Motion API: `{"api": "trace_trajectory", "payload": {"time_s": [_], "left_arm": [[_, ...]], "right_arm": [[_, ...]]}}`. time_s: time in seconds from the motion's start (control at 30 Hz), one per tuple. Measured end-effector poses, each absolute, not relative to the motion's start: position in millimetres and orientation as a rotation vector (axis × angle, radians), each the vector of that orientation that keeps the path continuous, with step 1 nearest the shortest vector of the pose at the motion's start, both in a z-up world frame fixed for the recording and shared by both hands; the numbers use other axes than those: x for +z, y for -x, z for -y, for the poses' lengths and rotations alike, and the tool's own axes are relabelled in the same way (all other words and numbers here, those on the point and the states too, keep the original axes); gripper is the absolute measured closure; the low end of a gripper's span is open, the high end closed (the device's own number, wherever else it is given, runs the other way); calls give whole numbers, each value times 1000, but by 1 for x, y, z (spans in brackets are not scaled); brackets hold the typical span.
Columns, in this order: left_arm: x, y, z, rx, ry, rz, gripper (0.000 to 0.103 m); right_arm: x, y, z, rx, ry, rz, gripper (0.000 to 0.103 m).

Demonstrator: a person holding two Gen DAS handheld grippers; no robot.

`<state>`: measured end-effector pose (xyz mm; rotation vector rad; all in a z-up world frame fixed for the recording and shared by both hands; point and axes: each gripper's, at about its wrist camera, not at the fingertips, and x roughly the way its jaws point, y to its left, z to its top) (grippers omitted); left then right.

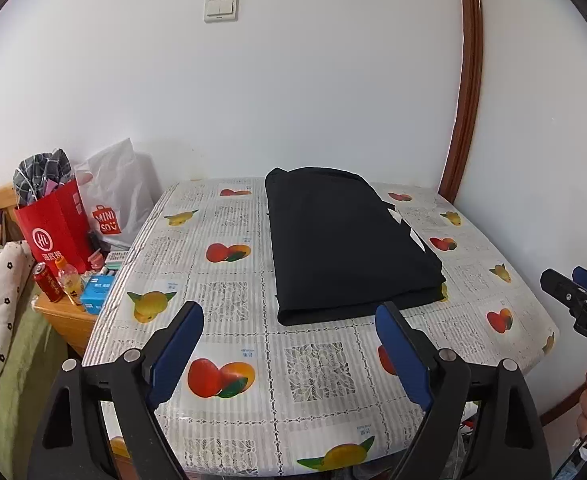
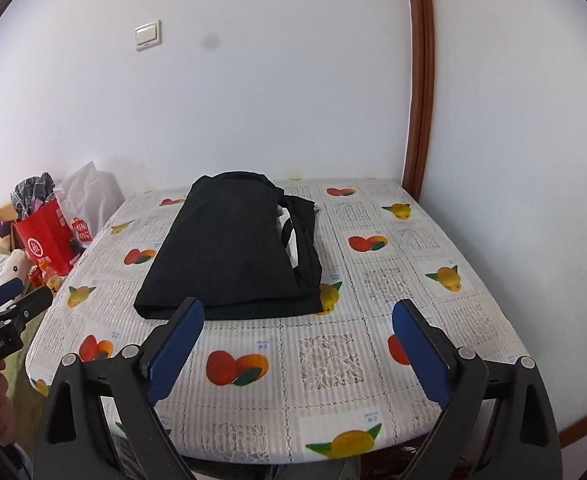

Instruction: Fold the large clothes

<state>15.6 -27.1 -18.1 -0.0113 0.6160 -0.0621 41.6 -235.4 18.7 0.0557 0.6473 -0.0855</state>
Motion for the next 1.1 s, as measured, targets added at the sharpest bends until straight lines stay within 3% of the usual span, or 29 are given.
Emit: {"api": "trace_trajectory", "payload": {"time_s": [0.3,1.1], "left_arm": [[-19,-13,32,-65,8,-629,15],[-21,-13,41,-71,-14,-629,15]], "right_arm": [[17,-33,239,-140,-44,-651,1],[12,-32,244,-151,-53,-680,0]]}}
